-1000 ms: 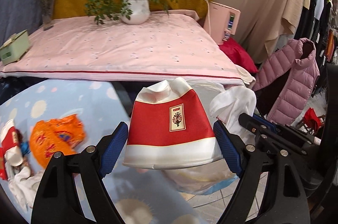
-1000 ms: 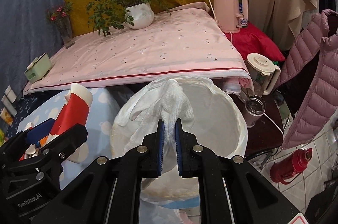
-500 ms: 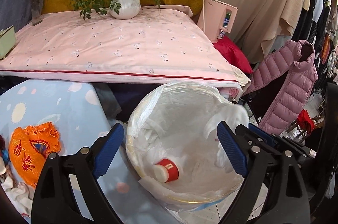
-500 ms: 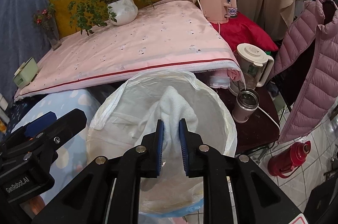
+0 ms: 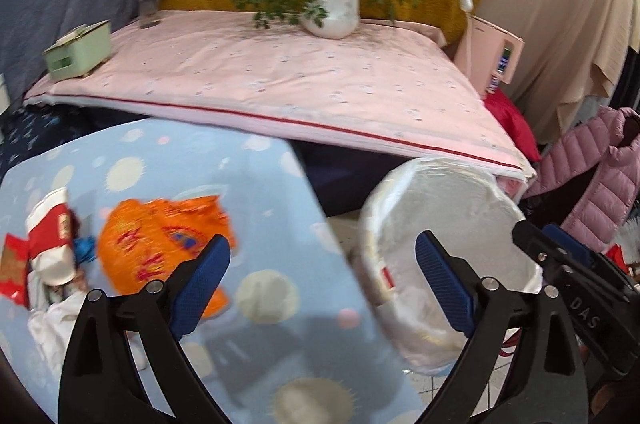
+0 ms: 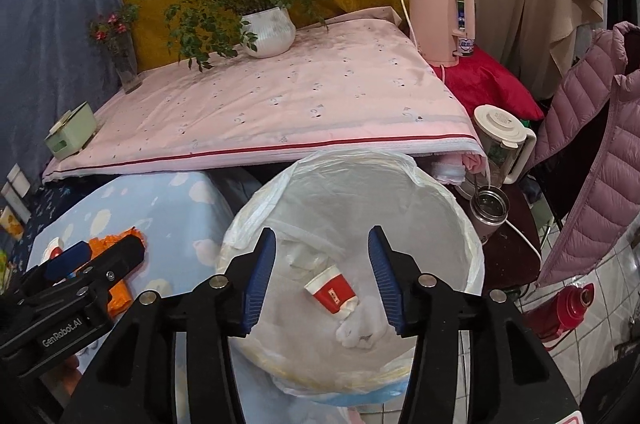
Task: Collect trash
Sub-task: 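Move both grippers back over the table, then grasp a white cloth with the left gripper while the right gripper grasps another white cloth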
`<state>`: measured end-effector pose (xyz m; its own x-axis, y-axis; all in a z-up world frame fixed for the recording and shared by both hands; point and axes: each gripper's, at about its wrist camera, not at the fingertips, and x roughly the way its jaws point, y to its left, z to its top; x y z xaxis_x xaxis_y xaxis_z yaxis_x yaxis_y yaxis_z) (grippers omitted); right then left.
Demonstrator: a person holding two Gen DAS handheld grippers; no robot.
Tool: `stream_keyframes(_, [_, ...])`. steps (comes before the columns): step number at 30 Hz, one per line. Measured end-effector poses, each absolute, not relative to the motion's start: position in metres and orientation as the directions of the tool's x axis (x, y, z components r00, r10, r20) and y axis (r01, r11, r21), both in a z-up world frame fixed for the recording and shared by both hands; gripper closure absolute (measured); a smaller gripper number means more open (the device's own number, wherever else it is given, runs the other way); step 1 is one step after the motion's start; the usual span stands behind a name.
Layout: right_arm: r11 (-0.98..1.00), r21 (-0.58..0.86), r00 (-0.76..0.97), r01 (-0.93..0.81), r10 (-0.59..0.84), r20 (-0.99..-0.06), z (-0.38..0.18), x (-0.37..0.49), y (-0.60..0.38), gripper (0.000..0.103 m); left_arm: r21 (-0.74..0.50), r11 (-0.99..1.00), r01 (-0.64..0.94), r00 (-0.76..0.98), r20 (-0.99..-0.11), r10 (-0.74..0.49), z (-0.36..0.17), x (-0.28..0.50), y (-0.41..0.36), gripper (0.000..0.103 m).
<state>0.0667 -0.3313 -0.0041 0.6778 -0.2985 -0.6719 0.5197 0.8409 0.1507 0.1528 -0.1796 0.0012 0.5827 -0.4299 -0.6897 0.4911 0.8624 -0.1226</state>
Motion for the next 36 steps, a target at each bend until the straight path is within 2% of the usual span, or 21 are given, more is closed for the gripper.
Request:
stream_keyframes(10, [0.915,0.134,0.717,0.379,-0.199,-0.669,0.005,0.083,-0.247,0.051,-0.078,0.951,0.298,0.625,-0.738,-0.256,-0.009,0.160,-0.083,0.013])
stream_keyframes(21, [0.966,0.151,0.708,0.211,-0.044,-0.705,-0.013,0.110,-0.151,0.048,-0.044,0.991,0.129,0.631,-0.767,-0.116,-0.031,0.161,0.026,0.013])
stream_keyframes(26, [0.976,0.154,0.690,0.151,0.008,-0.723,-0.026,0.124,-0.115,0.046,-0.056,0.994,0.096,0.607,-0.788,-0.103,-0.047,0.164,0.065,0.013])
stream_keyframes(36, [0.980,0.184,0.644,0.078,0.092,-0.759,-0.053,0.154,-0.068,0.045,-0.075,0.991,0.115,0.569,-0.813,-0.127,-0.072,0.174,0.088,0.015])
